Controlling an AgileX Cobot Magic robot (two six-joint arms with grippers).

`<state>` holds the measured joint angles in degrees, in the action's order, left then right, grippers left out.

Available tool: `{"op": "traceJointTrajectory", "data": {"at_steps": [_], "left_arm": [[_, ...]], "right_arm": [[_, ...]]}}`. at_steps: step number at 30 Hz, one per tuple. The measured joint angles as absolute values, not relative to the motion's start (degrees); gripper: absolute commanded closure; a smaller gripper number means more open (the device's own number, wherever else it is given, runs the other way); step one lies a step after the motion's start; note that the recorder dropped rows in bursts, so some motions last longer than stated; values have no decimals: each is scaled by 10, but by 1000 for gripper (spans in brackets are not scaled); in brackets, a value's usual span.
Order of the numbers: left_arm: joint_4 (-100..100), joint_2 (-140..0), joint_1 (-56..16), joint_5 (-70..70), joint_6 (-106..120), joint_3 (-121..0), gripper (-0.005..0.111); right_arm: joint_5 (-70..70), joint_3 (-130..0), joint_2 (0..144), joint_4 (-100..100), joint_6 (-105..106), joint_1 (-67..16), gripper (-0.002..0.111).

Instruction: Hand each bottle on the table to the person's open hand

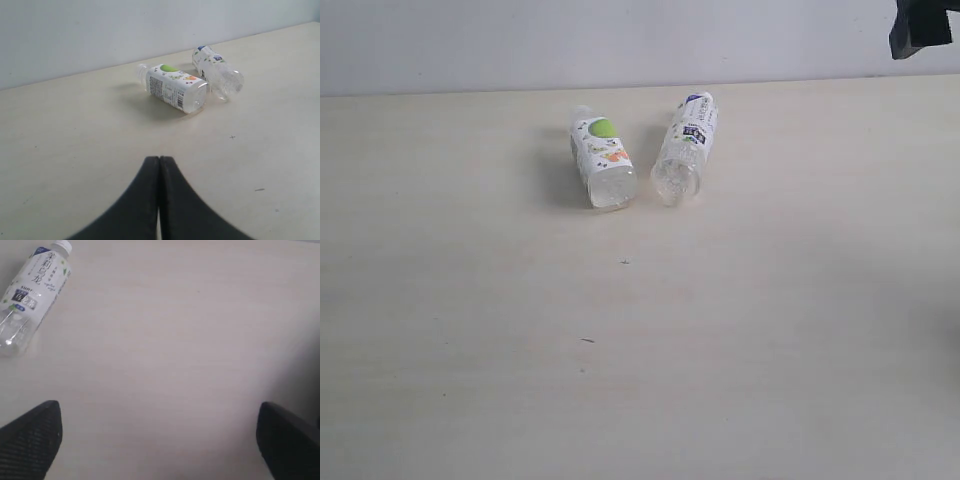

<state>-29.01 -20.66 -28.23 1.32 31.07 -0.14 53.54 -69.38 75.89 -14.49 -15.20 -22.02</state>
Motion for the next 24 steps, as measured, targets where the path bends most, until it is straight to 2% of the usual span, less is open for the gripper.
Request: {"op": "traceJointTrajectory", "data": {"at_steps": [11,24], "left_arm": [[-290,-207,-282,13,311,-1,107],[-290,-207,-282,13,311,-1,107]], "right_arm": [[562,-694,722,-7,-50,-220,8],[554,-694,722,16,-43,-220,8]]}}
